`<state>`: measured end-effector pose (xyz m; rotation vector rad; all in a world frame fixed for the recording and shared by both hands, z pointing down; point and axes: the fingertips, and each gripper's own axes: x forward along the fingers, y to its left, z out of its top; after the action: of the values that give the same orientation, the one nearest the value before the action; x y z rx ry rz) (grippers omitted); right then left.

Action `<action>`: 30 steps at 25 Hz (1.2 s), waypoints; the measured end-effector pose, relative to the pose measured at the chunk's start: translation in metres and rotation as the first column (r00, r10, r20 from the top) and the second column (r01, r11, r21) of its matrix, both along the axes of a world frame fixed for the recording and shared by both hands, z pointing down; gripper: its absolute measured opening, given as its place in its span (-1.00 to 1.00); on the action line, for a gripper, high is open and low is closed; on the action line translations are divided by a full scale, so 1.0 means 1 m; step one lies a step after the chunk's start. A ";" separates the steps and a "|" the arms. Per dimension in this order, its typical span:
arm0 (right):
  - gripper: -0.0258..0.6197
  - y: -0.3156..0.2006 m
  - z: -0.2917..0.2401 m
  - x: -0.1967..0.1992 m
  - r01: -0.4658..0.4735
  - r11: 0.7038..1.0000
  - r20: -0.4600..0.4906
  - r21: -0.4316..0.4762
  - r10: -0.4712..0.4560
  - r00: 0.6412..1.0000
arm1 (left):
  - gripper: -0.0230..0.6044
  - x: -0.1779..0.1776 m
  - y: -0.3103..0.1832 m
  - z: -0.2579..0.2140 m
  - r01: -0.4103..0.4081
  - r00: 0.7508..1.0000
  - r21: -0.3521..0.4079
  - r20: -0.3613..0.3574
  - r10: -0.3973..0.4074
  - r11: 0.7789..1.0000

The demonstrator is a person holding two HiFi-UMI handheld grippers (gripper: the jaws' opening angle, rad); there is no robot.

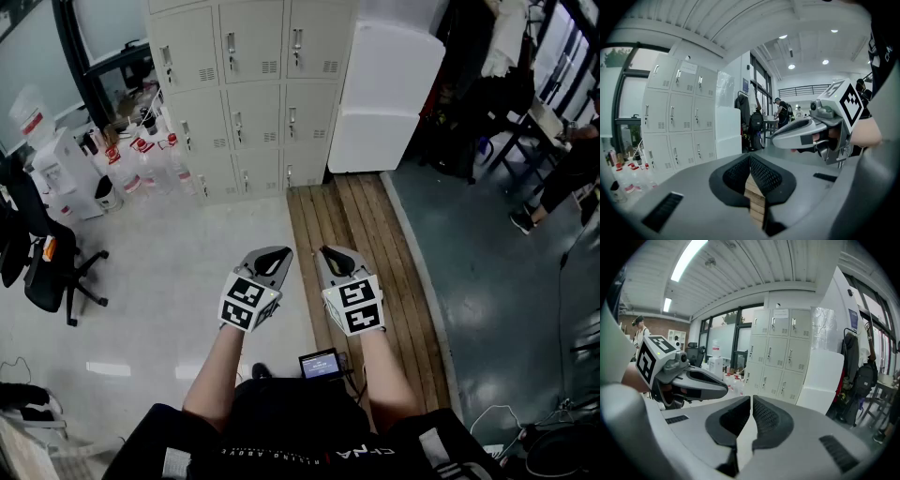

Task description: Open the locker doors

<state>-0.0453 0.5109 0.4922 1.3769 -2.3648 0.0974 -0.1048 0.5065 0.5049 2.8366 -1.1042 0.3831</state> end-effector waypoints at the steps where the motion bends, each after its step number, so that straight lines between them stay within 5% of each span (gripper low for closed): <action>1: -0.79 -0.001 0.001 -0.001 0.003 1.000 0.000 -0.003 -0.003 1.000 | -0.86 0.001 -0.001 -0.001 -0.002 1.000 0.000 -0.001 0.002 1.000; 30: -0.79 -0.014 0.004 0.002 0.043 0.999 0.081 -0.016 -0.042 0.996 | -0.86 0.002 -0.013 -0.001 -0.001 0.999 0.000 -0.040 0.001 1.000</action>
<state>-0.0428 0.4967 0.4966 1.3370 -2.4523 0.1651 -0.1023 0.4939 0.5038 2.8320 -1.0957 0.3254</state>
